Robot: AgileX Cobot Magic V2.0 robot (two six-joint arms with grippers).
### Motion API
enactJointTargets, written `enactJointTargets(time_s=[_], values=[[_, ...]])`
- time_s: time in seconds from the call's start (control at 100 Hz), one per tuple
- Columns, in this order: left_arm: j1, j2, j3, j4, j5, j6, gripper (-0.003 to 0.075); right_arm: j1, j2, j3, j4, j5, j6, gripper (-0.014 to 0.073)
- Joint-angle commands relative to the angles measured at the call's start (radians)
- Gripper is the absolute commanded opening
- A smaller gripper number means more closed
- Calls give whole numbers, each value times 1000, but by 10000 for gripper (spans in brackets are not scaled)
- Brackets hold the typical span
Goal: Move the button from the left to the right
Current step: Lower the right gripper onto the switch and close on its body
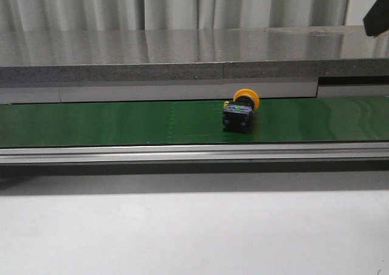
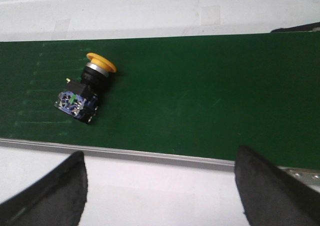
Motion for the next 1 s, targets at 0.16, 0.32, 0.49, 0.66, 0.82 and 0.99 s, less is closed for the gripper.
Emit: enactJointTargets(time_s=[0.16,0.32,0.49,0.66,0.82,0.99], values=[[-10,10,-27,-12,-86,-5,-19,67,157,-146,25,-83,1,602],[-10,10,-27,-12,-86,-5,-19,100,272,-216,25,-88,1,602],[-10,10,-27,-12,-86,-5,-19,117,367,-274,25,-91,1,602],[-10,10,-27,-12,-86,-5,-19,129,436,-310,25,-101,1,602],[-10,10,-27,-12,-86,-5,-19,132,486,-313,23,-132,1,602],[-10,10,-27,-12,-86,-5,-19,132,540,-313,15,-149,1,602]])
